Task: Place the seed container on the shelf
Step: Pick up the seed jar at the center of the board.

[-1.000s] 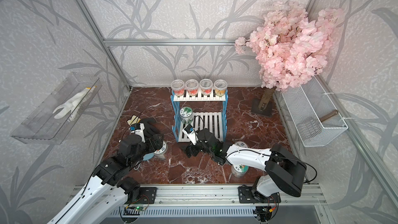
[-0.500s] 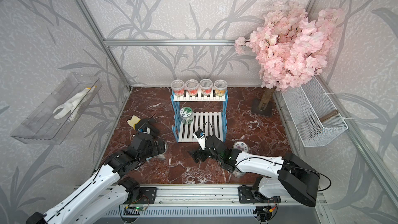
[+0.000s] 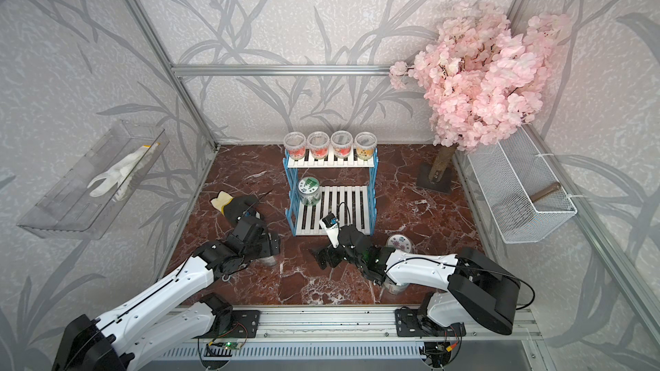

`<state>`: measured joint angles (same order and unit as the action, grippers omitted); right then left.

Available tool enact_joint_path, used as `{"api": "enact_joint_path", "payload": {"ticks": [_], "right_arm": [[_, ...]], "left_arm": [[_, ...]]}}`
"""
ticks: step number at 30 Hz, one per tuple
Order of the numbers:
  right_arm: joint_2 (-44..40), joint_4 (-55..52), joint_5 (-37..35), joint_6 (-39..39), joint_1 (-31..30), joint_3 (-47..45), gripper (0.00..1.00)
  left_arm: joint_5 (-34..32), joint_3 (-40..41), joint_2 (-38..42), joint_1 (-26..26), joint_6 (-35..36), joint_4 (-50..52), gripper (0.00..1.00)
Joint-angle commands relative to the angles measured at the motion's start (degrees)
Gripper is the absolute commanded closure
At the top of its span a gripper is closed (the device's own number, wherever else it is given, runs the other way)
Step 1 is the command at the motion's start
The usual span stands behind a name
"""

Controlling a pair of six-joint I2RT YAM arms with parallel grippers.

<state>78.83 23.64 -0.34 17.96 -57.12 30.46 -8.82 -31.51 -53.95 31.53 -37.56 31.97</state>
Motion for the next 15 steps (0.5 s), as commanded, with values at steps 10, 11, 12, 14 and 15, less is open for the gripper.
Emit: {"api": "enact_joint_path", "payload": {"ticks": [10, 11, 12, 14, 15], "right_arm": [[1.6, 1.0, -0.6, 2.1, -0.2, 0.2, 0.01], [1.8, 1.2, -0.7, 2.1, -0.2, 0.2, 0.01], [1.8, 1.1, -1.0, 2.2, -0.2, 0.3, 0.01], [1.7, 0.6, -1.8, 2.7, -0.2, 0.3, 0.01], [1.6, 0.7, -2.1, 2.8, -0.2, 0.2, 0.01]], "left_arm": [[0.1, -2.1, -4.0, 1.1, 2.5, -0.2, 0.00], [-0.1, -2.3, -4.4, 1.6, 2.5, 0.0, 0.00], [-0.5, -2.6, -4.7, 2.1, 2.6, 0.2, 0.00], [-2.1, -3.1, -5.0, 3.3, 2.6, 1.2, 0.00], [-2.7, -3.3, -5.0, 4.0, 2.5, 1.8, 0.01]]}}
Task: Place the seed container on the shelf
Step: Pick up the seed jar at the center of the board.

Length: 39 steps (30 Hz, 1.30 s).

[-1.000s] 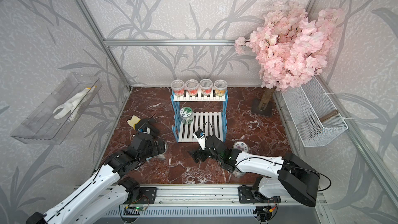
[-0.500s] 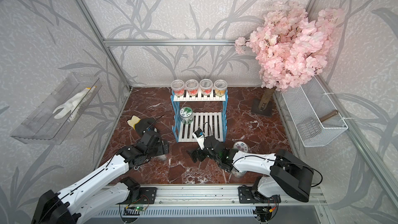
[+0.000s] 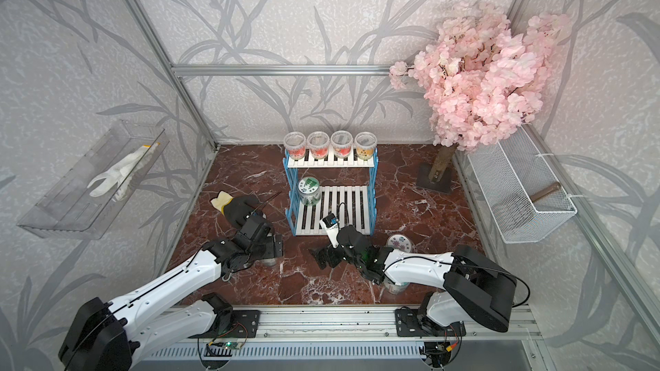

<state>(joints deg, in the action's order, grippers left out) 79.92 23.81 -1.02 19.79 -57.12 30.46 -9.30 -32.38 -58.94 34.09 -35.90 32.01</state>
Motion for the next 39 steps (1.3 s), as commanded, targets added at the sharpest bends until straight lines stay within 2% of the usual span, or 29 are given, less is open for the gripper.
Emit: {"api": "enact_joint_path", "payload": {"ticks": [1, 8, 13, 19, 25, 34, 37, 39], "right_arm": [[0.3, 0.7, -1.8, 1.0, -0.2, 0.1, 0.01], [-3.5, 1.8, -6.3, 0.2, -0.2, -2.6, 0.01], [-5.4, 2.6, -7.9, -0.1, -0.2, -4.2, 0.01], [-6.8, 1.6, -10.2, -0.2, -0.2, -5.1, 0.01], [-9.4, 4.8, -10.2, -1.4, -0.2, -7.7, 0.01], [-11.0, 6.2, -8.8, -3.2, -0.2, -9.1, 0.01], [-10.6, 6.6, -9.1, -2.9, -0.2, -9.5, 0.01], [-10.4, 7.0, -9.2, -2.6, -0.2, -9.9, 0.01]], "left_arm": [[-2.7, -2.6, 0.1, 2.1, 0.7, 2.1, 0.03], [-4.1, -2.8, 1.9, 5.9, -2.1, 4.6, 0.19], [-3.5, -4.9, 2.1, 7.6, -3.4, 8.3, 0.23], [-1.1, -4.5, 4.4, 14.4, -11.7, 9.9, 0.24], [-5.5, -3.0, 4.8, 22.7, -20.5, 0.9, 0.24], [-11.3, -2.4, -1.7, 26.8, -25.7, -1.1, 0.24], [-11.9, -4.0, -4.1, 27.5, -24.8, 0.8, 0.20], [-11.6, -5.4, -5.6, 27.5, -22.3, 2.2, 0.13]]}}
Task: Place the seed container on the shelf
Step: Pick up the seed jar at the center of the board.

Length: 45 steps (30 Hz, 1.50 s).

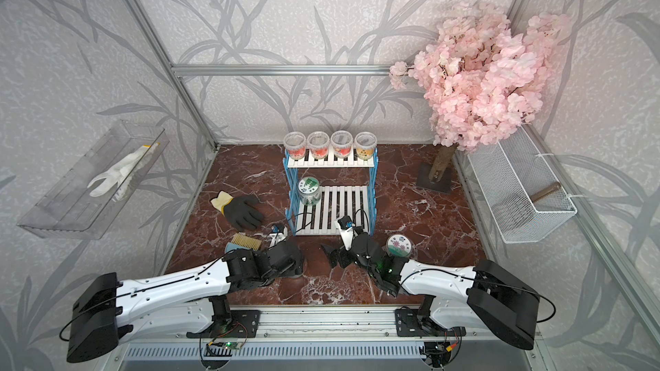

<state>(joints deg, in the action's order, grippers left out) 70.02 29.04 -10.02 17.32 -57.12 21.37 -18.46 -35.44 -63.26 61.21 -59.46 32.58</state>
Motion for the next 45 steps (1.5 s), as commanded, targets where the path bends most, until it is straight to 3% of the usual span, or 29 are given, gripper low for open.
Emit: {"api": "enact_joint_path", "payload": {"ticks": [1, 3, 7, 17, 28, 38, 45], "right_arm": [[-0.4, 1.8, -0.2, -0.1, -0.2, -0.9, 0.01], [-0.4, 1.8, -0.3, 0.0, -0.2, -1.1, 0.01], [0.1, 2.9, -0.4, 0.1, -0.1, -1.8, 0.01], [2.8, 4.2, -0.5, 0.8, -0.2, -1.4, 0.01], [4.7, 4.9, 0.0, 1.1, -0.2, -0.5, 0.01], [5.1, 4.9, 0.3, 1.5, -0.2, -0.5, 0.01], [4.1, 5.3, 0.6, 1.0, -0.2, -0.9, 0.01]], "left_arm": [[-2.0, -2.9, -1.7, 0.4, 3.3, 1.9, 0.08], [0.2, -3.8, -2.2, 0.3, 11.2, 1.4, 0.01], [-0.1, -2.9, -0.9, -0.4, 21.3, 1.2, 0.00], [3.7, 0.7, 6.5, -3.3, 30.3, -1.4, 0.00], [9.1, 0.6, 4.1, -4.1, 32.2, -1.2, 0.00], [7.1, -1.6, -0.9, -4.2, 30.7, 1.6, 0.00], [7.0, -2.4, 1.7, -4.2, 27.9, 2.2, 0.15]]}}
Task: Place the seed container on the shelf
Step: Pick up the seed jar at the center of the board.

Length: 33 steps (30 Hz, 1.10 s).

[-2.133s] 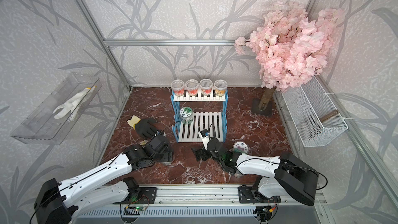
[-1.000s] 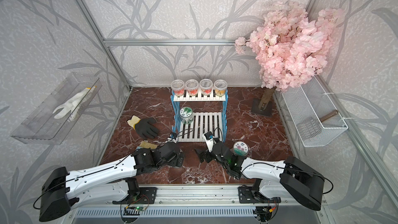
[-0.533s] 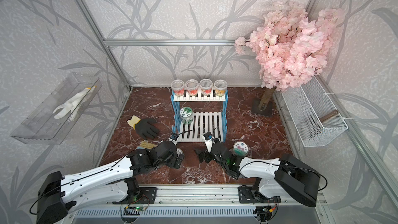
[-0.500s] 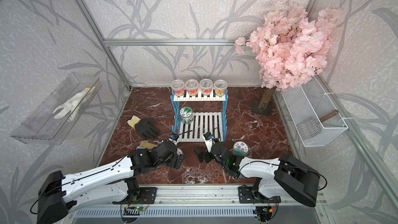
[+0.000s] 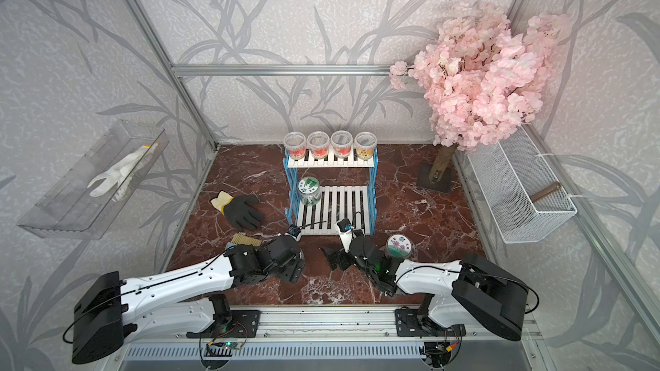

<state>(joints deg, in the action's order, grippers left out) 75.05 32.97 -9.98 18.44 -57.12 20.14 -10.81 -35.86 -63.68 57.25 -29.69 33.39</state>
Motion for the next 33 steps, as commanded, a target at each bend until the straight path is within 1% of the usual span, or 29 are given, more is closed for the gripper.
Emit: {"api": "enact_joint_path", "payload": {"ticks": [1, 4, 5, 7, 8, 11, 13, 15, 18, 20, 24, 28, 30, 31, 33], "right_arm": [[-1.2, 1.7, 0.7, -0.2, -0.2, 0.2, 0.01], [-2.9, 3.3, 1.7, -1.1, -0.2, -0.5, 0.01], [-3.7, 4.1, 1.2, -1.4, -0.2, -0.9, 0.01], [-5.9, 4.6, -2.4, 0.1, -0.1, -1.5, 0.01], [-7.4, 4.7, -2.1, -1.2, -0.1, -1.9, 0.01], [-12.9, 3.6, 2.5, -7.8, -0.1, -2.6, 0.01], [-16.5, 2.2, 4.5, -12.1, -0.1, -2.9, 0.00], [-19.6, -2.1, 5.9, -16.2, -0.1, -1.9, 0.02], [-21.7, -6.6, 10.1, -23.1, -0.1, -0.2, 0.06], [-21.7, -5.7, 12.4, -27.3, -0.2, -0.2, 0.08], [-19.3, 1.7, 18.0, -34.5, -0.3, -0.7, 0.10], [-15.4, 6.9, 19.3, -37.0, -0.5, 1.1, 0.10], [-13.7, 8.4, 19.3, -37.8, -0.5, 1.5, 0.08], [-12.8, 10.8, 19.1, -38.1, -0.6, 1.7, 0.07], [-11.4, 12.8, 18.3, -37.9, -0.6, 1.9, 0.06]], "left_arm": [[-0.3, -2.1, 3.0, -0.2, -2.4, 1.4, 0.17], [1.2, -2.6, 6.5, -0.3, -4.6, 0.8, 0.20], [1.6, -3.0, 7.7, -0.2, -5.9, 0.9, 0.20], [2.8, -3.8, 10.1, -0.2, -8.1, 0.9, 0.21], [2.9, -4.4, 11.3, -0.3, -9.9, 0.9, 0.22], [2.2, -6.6, 13.5, -0.2, -13.7, 1.7, 0.24], [1.3, -8.5, 13.9, -0.3, -14.6, 1.9, 0.25], [0.8, -10.8, 13.3, -0.4, -14.6, 2.1, 0.25], [0.4, -14.7, 10.9, -0.7, -13.3, 2.6, 0.26], [-0.7, -17.0, 9.6, -0.7, -12.7, 2.8, 0.26], [2.1, -17.1, 8.8, -0.7, -9.6, -2.5, 0.27], [6.3, -17.0, 7.9, -0.6, -6.6, -5.3, 0.27], [7.2, -16.8, 8.0, -0.6, -5.5, -5.4, 0.27], [7.6, -16.4, 8.3, -0.6, -4.9, -5.7, 0.27], [7.7, -15.7, 8.9, -0.6, -4.7, -6.1, 0.27]]}}
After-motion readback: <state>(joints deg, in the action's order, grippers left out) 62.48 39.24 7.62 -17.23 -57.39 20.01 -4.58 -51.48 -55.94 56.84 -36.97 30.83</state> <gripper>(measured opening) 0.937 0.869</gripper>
